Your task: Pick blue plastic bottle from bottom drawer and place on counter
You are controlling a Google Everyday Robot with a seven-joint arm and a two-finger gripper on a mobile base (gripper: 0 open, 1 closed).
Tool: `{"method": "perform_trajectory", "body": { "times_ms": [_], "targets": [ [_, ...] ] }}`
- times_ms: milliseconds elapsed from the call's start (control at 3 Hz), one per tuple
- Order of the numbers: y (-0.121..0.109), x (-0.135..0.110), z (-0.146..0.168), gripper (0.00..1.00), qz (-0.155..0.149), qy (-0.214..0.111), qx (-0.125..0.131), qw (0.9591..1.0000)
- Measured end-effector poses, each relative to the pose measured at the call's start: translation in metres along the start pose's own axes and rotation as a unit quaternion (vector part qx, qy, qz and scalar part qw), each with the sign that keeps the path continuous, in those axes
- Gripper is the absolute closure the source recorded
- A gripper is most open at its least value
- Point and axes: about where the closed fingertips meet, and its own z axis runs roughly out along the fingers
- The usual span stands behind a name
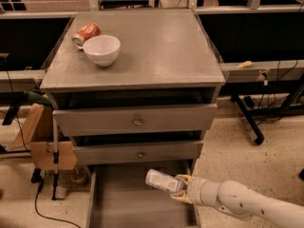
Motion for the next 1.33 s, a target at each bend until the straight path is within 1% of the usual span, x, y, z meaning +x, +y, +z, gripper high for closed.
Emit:
{"method": "perform_trajectory", "body": {
  "times_ms": [333, 667, 1000, 1333],
  "targets": [
    [-0.002, 0.002, -0.004, 1.00, 0.003, 0.002, 0.005, 1.0000],
    [-0.016, -0.007, -0.039, 1.00, -0.006, 0.024, 0.047, 0.9986],
    [-0.019, -0.016, -0.099, 1.00, 0.025, 0.069, 0.114, 0.9907],
    [-0.028, -0.014, -0.149, 1.00, 0.070, 0.118, 0.150, 0.9791]
  ]
}}
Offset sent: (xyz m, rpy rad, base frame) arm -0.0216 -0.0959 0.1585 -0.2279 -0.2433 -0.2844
